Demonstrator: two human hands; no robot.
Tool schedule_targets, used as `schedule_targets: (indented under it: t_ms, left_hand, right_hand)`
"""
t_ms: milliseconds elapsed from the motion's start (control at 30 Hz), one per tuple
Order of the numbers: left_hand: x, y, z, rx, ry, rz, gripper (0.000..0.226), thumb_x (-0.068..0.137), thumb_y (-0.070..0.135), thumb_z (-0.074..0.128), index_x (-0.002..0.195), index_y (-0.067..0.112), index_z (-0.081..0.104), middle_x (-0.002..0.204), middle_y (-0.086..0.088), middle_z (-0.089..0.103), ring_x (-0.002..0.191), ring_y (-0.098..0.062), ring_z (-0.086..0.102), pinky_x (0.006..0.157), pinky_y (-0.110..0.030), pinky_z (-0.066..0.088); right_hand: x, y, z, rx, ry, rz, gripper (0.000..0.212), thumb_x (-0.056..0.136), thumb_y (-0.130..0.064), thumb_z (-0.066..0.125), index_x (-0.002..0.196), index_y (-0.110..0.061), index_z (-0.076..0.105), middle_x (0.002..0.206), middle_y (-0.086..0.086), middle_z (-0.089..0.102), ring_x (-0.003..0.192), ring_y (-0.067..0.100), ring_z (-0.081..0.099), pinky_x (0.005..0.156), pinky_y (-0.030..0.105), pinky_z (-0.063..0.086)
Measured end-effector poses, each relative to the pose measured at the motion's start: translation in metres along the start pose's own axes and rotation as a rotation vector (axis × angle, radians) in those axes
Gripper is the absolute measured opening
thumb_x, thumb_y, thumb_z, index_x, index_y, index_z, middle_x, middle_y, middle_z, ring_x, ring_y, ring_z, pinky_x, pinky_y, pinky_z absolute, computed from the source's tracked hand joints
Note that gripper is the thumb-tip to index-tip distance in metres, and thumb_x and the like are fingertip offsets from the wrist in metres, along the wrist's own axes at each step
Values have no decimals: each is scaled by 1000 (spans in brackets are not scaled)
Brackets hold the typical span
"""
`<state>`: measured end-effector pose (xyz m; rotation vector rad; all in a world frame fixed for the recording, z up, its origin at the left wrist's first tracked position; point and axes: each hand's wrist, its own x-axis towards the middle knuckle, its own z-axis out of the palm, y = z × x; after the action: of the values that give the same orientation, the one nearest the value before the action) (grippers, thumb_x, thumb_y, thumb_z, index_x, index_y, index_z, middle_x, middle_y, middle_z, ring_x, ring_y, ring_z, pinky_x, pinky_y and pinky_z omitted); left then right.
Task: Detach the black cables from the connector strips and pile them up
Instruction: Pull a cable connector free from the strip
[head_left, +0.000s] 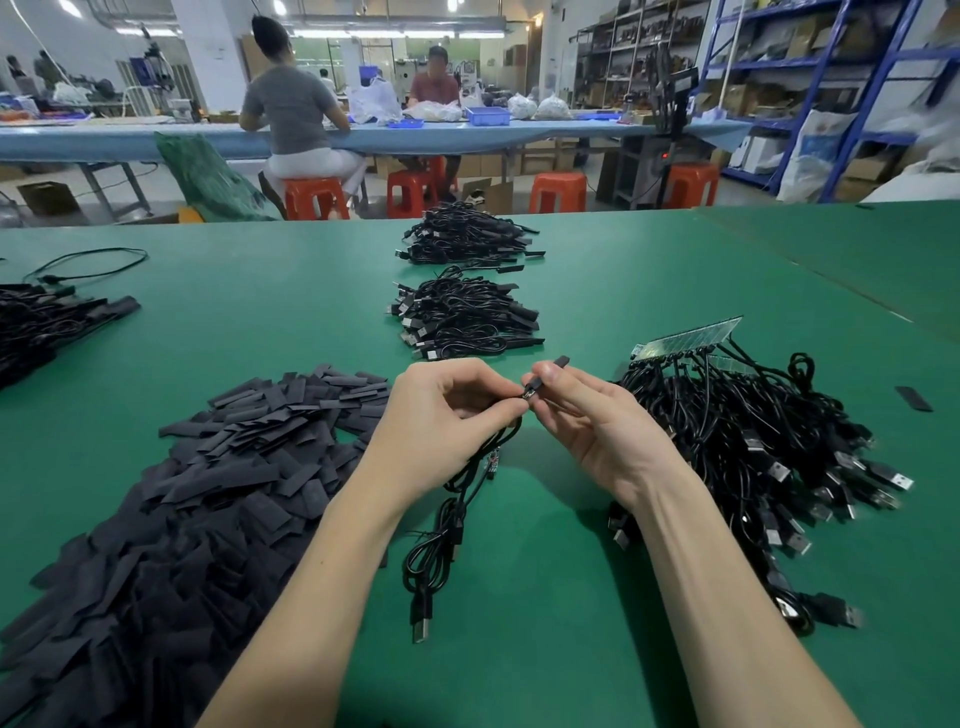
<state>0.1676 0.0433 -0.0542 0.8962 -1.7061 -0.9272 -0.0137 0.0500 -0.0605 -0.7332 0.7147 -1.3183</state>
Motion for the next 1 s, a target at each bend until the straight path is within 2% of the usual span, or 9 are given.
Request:
schedule_targets:
  t_ms: [267,433,600,767,1000]
  left_hand:
    - [1,0,-3,-42,-19,10,12,82,12,83,86,23,79,89,2,79,86,-16,76,81,-27,60]
    - [1,0,2,-61,63,-6,14,80,8,84,85,18,75,82,3,77,77,-9,73,72,-16,54]
    - [1,0,3,-86,67,-18,11,80,4,82,82,8,73,79,0,77,72,-7,72,69,-15,53]
    - [1,2,4,-130,44,6,10,78,2,82,82,2,73,82,-3,78,76,-10,74,72,-16,55]
    - [0,2,2,-136,53,0,11,78,3,83,79,10,74,85,-2,79,81,-12,76,74,-16,55]
  right_hand:
    - [-2,3,3,3,-31,23,9,78,-11,77,84,-5,80,91,10,76,78,12,73,70,16,57]
    - [-1,6,6,13,18,-51,13,81,-13,76,90,-3,75,90,9,76,77,11,71,71,16,57]
    - [0,7,7,10,20,-48,10,77,-14,77,82,-6,79,88,8,76,76,10,71,70,16,57]
    - [-1,7,5,-18,-29,-25,12,77,-16,77,83,-6,79,89,8,76,77,11,71,70,15,57]
    - [0,8,7,-5,-29,-38,9,80,-14,76,82,-6,80,89,9,75,77,11,71,70,15,57]
